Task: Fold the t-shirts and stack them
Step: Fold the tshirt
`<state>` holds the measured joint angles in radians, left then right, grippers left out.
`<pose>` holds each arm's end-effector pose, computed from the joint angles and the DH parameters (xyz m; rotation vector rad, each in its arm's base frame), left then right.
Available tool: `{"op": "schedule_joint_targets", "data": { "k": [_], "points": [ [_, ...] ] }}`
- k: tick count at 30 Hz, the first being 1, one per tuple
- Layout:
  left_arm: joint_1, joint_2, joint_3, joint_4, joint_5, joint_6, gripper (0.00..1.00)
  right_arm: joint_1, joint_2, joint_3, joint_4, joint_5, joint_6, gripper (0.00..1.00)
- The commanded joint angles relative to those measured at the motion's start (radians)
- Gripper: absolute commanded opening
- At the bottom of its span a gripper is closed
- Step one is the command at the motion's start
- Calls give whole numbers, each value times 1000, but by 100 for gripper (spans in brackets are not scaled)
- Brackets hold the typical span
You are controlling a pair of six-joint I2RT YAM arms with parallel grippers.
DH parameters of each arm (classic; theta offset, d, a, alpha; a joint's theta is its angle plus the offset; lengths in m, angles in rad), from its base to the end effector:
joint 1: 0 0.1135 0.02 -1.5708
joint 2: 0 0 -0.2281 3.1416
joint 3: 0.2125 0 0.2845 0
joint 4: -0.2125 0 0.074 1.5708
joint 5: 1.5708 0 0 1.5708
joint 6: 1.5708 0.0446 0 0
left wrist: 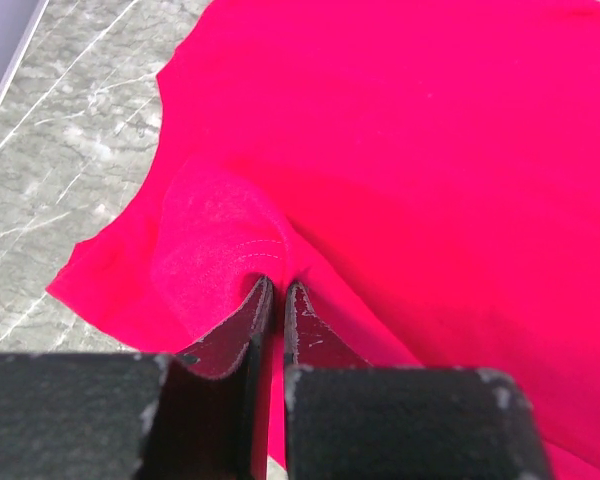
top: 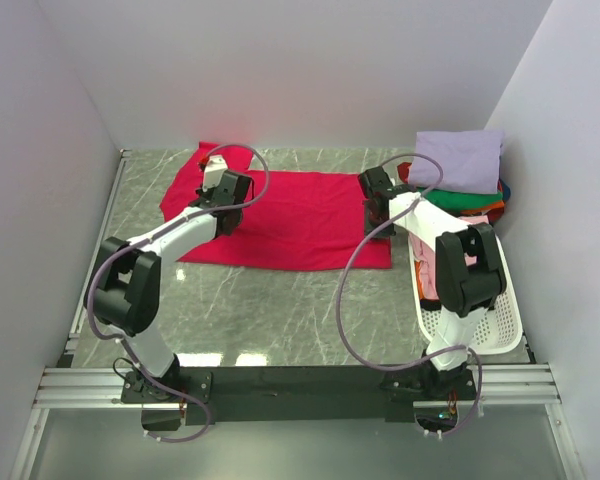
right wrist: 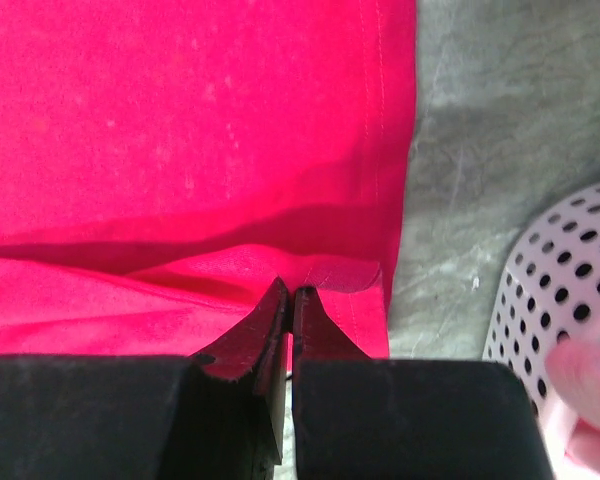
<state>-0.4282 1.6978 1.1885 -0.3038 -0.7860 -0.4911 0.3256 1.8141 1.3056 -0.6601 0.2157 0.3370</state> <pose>0.3710 -0.1347 0.1799 -0.4141 2.0968 0.4111 0.3755 0.1167 0.1437 0.0748 2.6909 -0.0971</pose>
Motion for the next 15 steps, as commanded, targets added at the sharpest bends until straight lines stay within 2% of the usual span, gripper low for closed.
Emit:
{"op": "schedule_joint_targets", "data": {
  "k": [1, 15],
  "points": [
    [20, 10, 45, 18, -47, -4, 1, -14, 30, 69, -4, 14, -24, 0],
    [54, 25, 48, 61, -25, -15, 1, -39, 70, 96, -24, 28, -27, 0]
  ]
}}
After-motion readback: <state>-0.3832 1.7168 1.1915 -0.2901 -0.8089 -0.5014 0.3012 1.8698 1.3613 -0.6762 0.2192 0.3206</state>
